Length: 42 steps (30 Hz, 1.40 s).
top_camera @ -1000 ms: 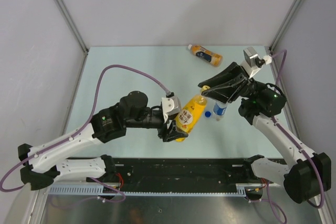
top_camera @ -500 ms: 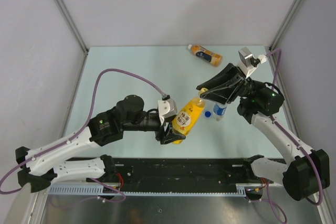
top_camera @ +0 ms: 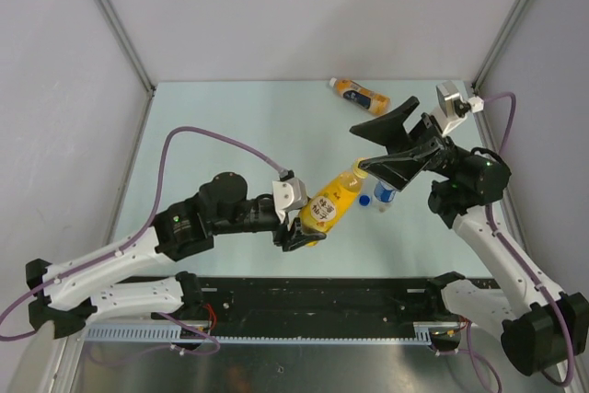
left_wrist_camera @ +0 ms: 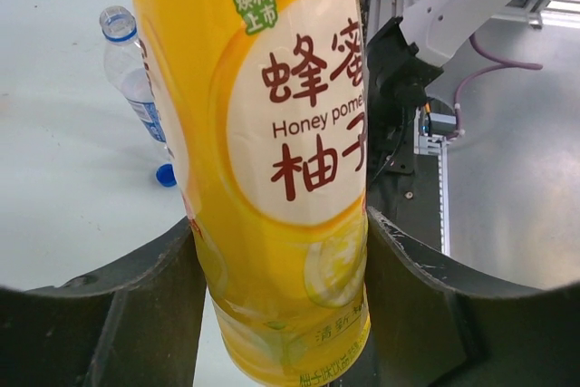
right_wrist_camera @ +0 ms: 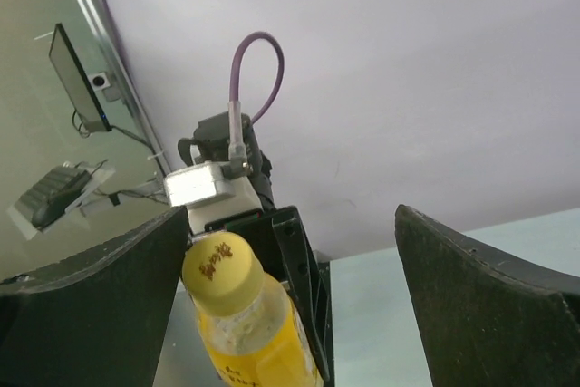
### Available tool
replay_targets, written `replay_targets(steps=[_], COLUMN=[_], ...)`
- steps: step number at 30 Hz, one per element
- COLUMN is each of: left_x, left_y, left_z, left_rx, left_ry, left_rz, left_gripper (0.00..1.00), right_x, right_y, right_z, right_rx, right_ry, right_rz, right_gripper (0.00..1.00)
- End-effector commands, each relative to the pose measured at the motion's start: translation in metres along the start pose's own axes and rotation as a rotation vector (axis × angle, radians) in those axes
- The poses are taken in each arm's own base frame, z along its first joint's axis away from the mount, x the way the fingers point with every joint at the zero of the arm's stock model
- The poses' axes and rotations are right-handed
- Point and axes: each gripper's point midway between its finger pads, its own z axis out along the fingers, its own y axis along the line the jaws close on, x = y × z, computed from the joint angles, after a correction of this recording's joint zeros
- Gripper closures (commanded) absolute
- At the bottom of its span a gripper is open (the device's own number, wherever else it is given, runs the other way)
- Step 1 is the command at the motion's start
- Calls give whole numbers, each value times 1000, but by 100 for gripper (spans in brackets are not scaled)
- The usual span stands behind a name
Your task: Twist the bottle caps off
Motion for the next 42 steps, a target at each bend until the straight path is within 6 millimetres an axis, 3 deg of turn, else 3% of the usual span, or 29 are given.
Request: replay_targets(steps=[1, 9, 14, 22, 32, 42], left_x=[-10, -5, 0, 20, 42, 58], left_y=[4, 33, 56, 98, 133, 143], left_z=[-5, -8, -11, -16, -37, -44], left_rx=[-30, -200, -334, -588, -928, -1148], left_ry=[-55, -40, -19, 50, 113, 207], left_rz=[69, 43, 28, -11, -25, 69], left_gripper=[100, 100, 100, 100, 100, 100], right_x=[-16, -25, -34, -26, -8, 9], right_y=[-1, -6, -30, -75, -104, -121], right_z=[-1, -8, -24, -44, -30, -3], right_rx=[69, 195, 407, 705, 858, 864], right_ry=[-63, -104, -178, -208, -165, -113], right_rz=[-43, -66, -59, 34, 68, 70], right_gripper=[1, 1, 1, 1, 2, 19])
